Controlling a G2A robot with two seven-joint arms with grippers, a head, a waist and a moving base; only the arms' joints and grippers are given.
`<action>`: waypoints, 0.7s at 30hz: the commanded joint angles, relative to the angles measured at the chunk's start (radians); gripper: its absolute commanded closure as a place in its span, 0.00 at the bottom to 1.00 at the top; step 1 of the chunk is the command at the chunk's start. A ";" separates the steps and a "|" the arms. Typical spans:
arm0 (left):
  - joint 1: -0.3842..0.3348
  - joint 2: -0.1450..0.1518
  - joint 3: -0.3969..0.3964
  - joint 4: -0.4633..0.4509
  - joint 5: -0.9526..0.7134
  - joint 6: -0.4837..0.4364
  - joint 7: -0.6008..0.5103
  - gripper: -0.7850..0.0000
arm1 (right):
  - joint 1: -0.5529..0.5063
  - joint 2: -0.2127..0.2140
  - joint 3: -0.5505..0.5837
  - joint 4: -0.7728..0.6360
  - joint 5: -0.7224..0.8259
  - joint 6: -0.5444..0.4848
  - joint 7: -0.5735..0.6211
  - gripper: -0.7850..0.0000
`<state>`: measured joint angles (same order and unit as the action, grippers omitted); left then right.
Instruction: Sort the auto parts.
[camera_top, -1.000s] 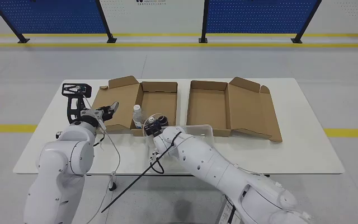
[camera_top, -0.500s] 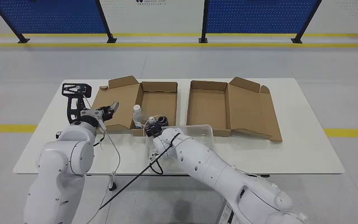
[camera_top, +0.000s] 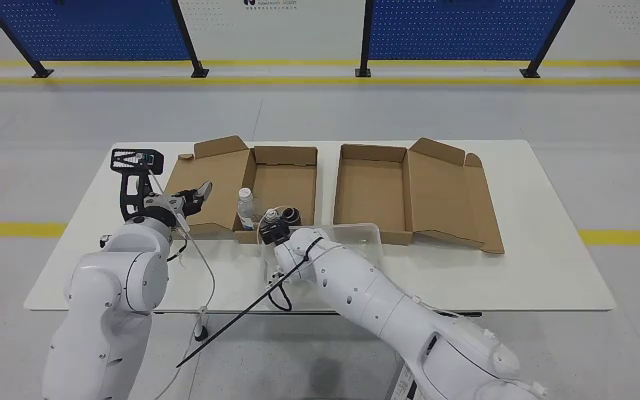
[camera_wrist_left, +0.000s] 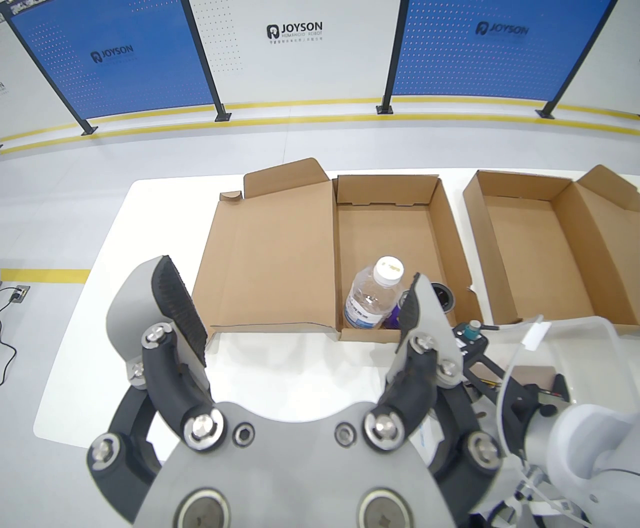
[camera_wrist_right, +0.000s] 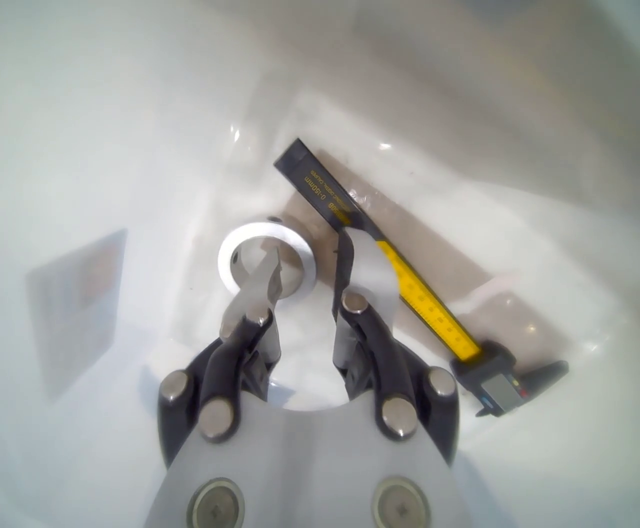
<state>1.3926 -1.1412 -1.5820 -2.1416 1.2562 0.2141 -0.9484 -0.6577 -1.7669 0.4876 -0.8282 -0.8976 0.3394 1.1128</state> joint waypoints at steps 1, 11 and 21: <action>0.000 0.000 0.000 0.000 0.000 0.000 0.000 0.00 | 0.003 0.000 0.003 -0.008 -0.010 0.001 0.005 0.85; 0.000 0.000 0.000 0.000 0.000 0.000 0.000 0.00 | -0.012 0.017 0.038 -0.061 -0.066 0.012 0.054 1.00; 0.000 0.000 0.000 0.000 0.000 0.000 0.000 0.00 | -0.077 0.071 0.122 -0.281 -0.172 0.063 0.166 1.00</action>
<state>1.3926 -1.1412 -1.5820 -2.1416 1.2562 0.2141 -0.9484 -0.7242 -1.7042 0.5971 -1.0749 -1.0522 0.3948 1.2603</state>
